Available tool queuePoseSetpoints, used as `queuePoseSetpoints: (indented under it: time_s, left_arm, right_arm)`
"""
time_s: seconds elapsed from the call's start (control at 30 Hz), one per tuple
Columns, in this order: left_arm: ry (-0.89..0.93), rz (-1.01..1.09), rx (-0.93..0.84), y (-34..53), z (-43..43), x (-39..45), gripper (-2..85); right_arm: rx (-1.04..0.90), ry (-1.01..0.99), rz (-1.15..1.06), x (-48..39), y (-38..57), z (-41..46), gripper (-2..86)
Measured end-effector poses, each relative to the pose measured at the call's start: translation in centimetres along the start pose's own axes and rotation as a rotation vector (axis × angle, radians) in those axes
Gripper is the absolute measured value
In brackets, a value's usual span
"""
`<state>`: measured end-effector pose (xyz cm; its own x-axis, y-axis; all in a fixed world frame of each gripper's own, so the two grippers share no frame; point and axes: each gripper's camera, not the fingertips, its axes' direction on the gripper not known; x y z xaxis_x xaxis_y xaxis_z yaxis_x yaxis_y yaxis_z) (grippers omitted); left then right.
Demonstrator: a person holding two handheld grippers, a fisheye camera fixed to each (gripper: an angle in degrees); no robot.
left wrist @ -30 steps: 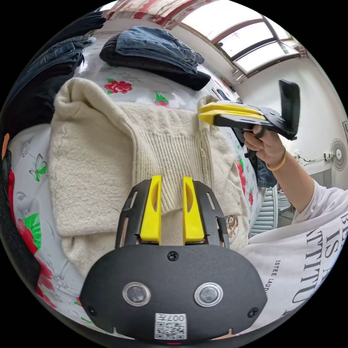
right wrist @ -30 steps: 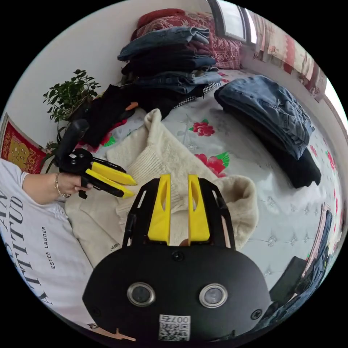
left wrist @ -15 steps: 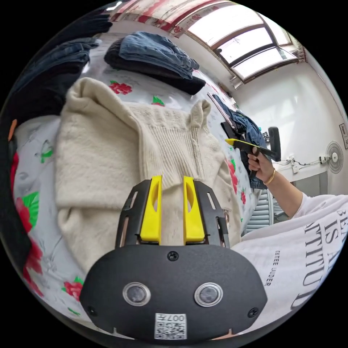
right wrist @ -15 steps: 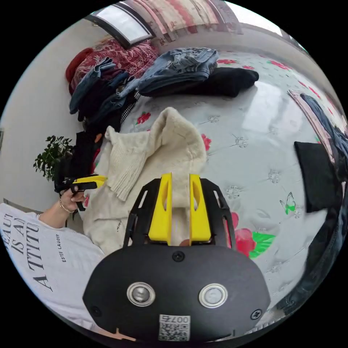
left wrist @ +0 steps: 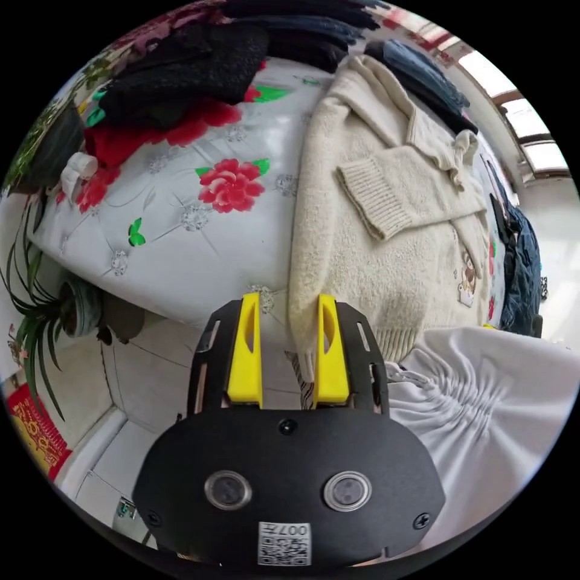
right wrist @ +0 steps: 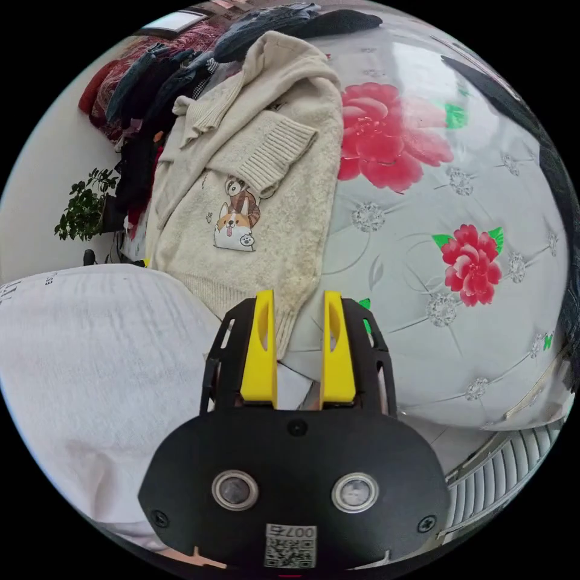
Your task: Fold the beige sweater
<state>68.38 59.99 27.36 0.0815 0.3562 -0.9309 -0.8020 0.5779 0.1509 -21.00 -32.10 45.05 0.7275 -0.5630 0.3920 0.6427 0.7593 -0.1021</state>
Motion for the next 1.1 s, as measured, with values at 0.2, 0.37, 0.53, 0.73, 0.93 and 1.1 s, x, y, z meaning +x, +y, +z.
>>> queuePoseSetpoints:
  time_s: [0.2,0.37,0.53,0.73,0.93,1.1]
  left_arm:
    - [0.186,0.180,-0.109,-3.3,-1.4,0.7,1.2]
    - [0.613,0.177,0.105,-9.0,-7.3,-3.4,0.8]
    - [0.802,0.013,0.287,-20.8,-10.6,-5.4,4.1]
    - [0.631,-0.162,0.377,-27.8,-9.5,-4.1,8.7]
    - [0.370,-0.051,0.333,-23.8,-7.7,-2.3,9.3]
    - [0.339,0.061,0.398,-18.4,-9.1,-0.1,8.7]
  right_arm:
    - [-0.089,-0.245,-0.058,1.5,-4.0,-2.4,2.5]
    - [0.198,-0.673,-0.022,6.5,-9.1,-11.2,1.5]
    - [0.560,-0.823,0.082,9.8,-17.3,-18.7,2.9]
    - [0.673,-0.584,0.262,10.6,-24.1,-20.1,7.0]
    - [0.582,-0.305,0.326,11.6,-20.6,-17.8,10.7]
    - [0.508,-0.306,0.413,13.0,-14.0,-15.0,11.8]
